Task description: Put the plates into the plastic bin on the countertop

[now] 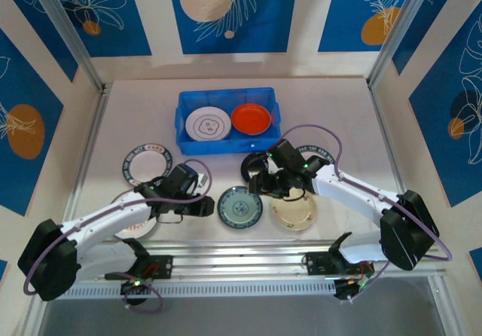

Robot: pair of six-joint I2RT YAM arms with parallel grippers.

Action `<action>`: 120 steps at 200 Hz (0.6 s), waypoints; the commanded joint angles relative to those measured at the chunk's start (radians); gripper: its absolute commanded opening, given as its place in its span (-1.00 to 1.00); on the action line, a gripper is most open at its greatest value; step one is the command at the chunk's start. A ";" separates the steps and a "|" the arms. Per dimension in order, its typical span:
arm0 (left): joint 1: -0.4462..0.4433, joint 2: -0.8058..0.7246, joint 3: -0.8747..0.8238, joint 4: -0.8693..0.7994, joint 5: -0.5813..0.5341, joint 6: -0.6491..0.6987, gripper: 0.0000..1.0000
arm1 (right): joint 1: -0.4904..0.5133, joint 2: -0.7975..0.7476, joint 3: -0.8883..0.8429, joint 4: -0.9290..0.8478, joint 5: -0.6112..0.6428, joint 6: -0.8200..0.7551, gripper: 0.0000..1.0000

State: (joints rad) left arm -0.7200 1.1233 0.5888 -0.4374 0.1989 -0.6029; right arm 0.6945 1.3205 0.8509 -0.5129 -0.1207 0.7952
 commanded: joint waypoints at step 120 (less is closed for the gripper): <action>0.043 0.208 -0.071 0.343 0.147 -0.090 -0.19 | 0.003 0.048 0.036 0.020 -0.033 -0.002 -0.07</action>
State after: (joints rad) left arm -0.6914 1.3056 0.5346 -0.1471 0.3061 -0.6765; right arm 0.6945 1.3525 0.8604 -0.4965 -0.1295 0.7952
